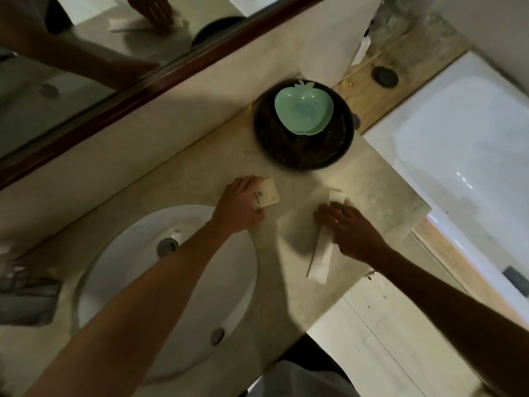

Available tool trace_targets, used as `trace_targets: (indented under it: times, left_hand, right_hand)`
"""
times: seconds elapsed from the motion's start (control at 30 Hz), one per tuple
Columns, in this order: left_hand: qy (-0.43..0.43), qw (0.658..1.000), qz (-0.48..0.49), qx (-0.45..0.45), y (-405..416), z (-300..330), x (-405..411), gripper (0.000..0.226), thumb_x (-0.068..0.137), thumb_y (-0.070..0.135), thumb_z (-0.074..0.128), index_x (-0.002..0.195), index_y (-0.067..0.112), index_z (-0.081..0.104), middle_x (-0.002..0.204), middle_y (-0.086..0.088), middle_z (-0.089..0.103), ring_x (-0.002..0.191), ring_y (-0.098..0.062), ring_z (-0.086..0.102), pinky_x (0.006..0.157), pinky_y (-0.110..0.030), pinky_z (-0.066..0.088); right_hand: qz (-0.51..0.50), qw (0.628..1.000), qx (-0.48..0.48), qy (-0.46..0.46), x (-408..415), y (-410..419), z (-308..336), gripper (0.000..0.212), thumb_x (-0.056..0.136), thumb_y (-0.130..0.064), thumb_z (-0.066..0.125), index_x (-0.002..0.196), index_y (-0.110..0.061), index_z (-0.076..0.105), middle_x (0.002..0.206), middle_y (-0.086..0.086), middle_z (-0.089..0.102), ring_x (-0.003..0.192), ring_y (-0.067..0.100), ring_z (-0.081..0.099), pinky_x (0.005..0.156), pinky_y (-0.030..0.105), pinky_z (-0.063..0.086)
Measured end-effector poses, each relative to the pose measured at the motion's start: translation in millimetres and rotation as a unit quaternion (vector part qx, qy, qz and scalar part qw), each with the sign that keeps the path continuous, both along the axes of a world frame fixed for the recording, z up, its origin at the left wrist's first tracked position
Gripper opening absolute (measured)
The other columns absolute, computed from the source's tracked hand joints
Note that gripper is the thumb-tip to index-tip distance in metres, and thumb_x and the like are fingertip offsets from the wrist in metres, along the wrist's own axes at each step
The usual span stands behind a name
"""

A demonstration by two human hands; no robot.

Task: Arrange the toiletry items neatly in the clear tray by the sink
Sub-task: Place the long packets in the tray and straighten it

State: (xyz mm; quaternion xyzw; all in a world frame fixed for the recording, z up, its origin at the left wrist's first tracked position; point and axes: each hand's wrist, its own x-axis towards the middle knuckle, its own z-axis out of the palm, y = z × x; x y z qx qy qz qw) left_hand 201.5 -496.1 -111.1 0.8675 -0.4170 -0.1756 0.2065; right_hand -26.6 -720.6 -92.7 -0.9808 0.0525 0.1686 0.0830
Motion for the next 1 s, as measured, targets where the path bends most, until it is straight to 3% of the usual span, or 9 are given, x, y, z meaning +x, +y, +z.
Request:
trace_targets:
  times: [0.13, 0.23, 0.3, 0.43, 0.63, 0.8, 1.0]
  left_hand:
    - [-0.007, 1.000, 0.009, 0.019, 1, 3, -26, 0.081, 0.068, 0.028, 0.075, 0.141, 0.015, 0.042, 0.129, -0.010, 0.054, 0.118, -0.030, 0.048, 0.097, -0.043, 0.044]
    - [-0.017, 0.999, -0.013, 0.030, 16, 9, -39, 0.081, 0.068, 0.035, 0.077, 0.138, 0.015, 0.042, 0.124, -0.011, 0.055, 0.111, -0.031, 0.052, 0.092, -0.044, 0.045]
    - [-0.024, 0.999, -0.015, 0.029, 40, 17, -45, 0.080, 0.069, 0.040, 0.075, 0.138, 0.015, 0.042, 0.125, -0.011, 0.054, 0.109, -0.031, 0.053, 0.090, -0.043, 0.045]
    - [-0.039, 0.999, 0.021, 0.000, 120, 42, -62, 0.077, 0.067, 0.029, 0.075, 0.137, 0.015, 0.044, 0.123, -0.009, 0.054, 0.107, -0.028, 0.052, 0.088, -0.038, 0.044]
    - [-0.042, 0.992, 0.112, 0.030, 311, 66, -103, 0.077, 0.069, 0.031, 0.075, 0.137, 0.017, 0.044, 0.129, -0.008, 0.054, 0.113, -0.027, 0.052, 0.093, -0.039, 0.047]
    - [-0.001, 0.975, 0.215, 0.062, 469, 78, -154, 0.076, 0.071, 0.038, 0.073, 0.138, 0.014, 0.045, 0.131, -0.013, 0.054, 0.116, -0.030, 0.052, 0.098, -0.043, 0.047]
    - [0.006, 0.946, 0.315, 0.074, 603, 82, -194, 0.082, 0.068, 0.028, 0.085, 0.139, 0.012, 0.047, 0.131, -0.015, 0.056, 0.117, -0.033, 0.052, 0.099, -0.041, 0.042]
  right_hand:
    - [0.020, 0.999, 0.001, -0.043, 7, -7, 6, 0.049, 0.068, -0.025, 0.082, 0.114, -0.016, 0.069, 0.118, 0.010, 0.065, 0.114, 0.034, 0.057, 0.099, 0.048, 0.044]
    - [0.051, 0.997, 0.027, -0.055, 13, 4, 9, 0.036, 0.065, -0.031, 0.084, 0.093, -0.014, 0.072, 0.101, 0.009, 0.066, 0.093, 0.032, 0.063, 0.084, 0.044, 0.050]
    - [0.060, 0.995, 0.046, -0.059, 13, 25, 12, 0.031, 0.064, -0.030, 0.084, 0.089, -0.015, 0.072, 0.093, 0.006, 0.066, 0.082, 0.030, 0.063, 0.077, 0.040, 0.050]
    - [0.082, 0.987, 0.087, -0.103, 9, 92, 21, 0.027, 0.062, -0.024, 0.079, 0.086, -0.015, 0.070, 0.082, 0.002, 0.065, 0.069, 0.027, 0.062, 0.064, 0.034, 0.050]
    - [0.150, 0.960, 0.186, -0.144, 14, 243, 31, 0.026, 0.066, -0.024, 0.078, 0.088, -0.016, 0.068, 0.083, 0.000, 0.066, 0.071, 0.022, 0.062, 0.063, 0.031, 0.047]
    - [0.235, 0.942, 0.214, -0.110, 23, 396, 40, 0.027, 0.071, -0.026, 0.079, 0.095, -0.018, 0.069, 0.092, 0.000, 0.069, 0.076, 0.018, 0.064, 0.064, 0.030, 0.053]
    - [0.297, 0.920, 0.233, -0.105, 20, 522, 41, 0.025, 0.072, -0.028, 0.075, 0.092, -0.019, 0.064, 0.085, -0.001, 0.066, 0.073, 0.019, 0.059, 0.063, 0.030, 0.048]
